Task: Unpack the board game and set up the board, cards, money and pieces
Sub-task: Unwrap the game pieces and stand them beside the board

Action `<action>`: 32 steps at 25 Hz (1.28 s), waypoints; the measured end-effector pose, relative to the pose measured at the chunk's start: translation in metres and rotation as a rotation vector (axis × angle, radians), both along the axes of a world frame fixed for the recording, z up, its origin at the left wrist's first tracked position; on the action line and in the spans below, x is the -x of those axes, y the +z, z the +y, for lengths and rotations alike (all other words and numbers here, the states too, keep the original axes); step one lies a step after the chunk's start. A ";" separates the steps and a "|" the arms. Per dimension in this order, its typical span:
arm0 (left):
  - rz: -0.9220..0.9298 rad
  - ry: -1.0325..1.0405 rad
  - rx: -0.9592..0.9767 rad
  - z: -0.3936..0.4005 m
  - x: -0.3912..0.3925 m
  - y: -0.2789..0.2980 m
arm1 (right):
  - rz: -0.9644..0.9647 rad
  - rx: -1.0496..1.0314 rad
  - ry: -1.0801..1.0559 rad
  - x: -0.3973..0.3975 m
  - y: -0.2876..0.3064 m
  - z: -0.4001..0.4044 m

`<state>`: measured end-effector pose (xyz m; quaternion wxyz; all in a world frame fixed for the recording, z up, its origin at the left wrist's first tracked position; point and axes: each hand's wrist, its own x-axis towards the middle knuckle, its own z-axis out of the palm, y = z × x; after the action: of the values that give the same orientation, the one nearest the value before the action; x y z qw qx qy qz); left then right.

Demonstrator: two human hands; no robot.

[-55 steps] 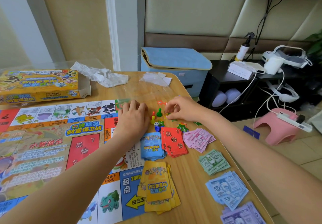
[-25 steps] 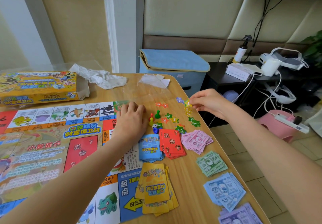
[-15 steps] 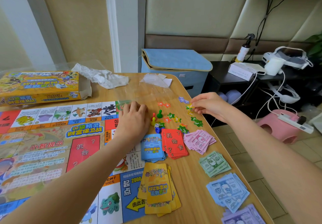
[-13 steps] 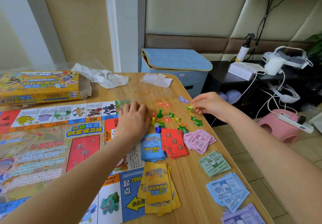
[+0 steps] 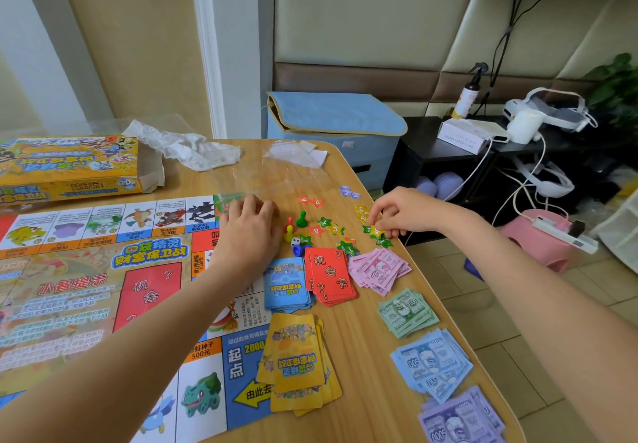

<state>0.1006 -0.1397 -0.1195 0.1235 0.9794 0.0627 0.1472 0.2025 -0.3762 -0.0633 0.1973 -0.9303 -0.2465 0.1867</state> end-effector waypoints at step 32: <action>0.002 0.004 -0.023 0.001 0.000 0.000 | 0.016 -0.091 -0.076 -0.008 -0.014 0.011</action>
<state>0.1004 -0.1391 -0.1199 0.1116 0.9808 0.0631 0.1471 0.2109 -0.3654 -0.0771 0.2484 -0.9275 -0.2175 0.1752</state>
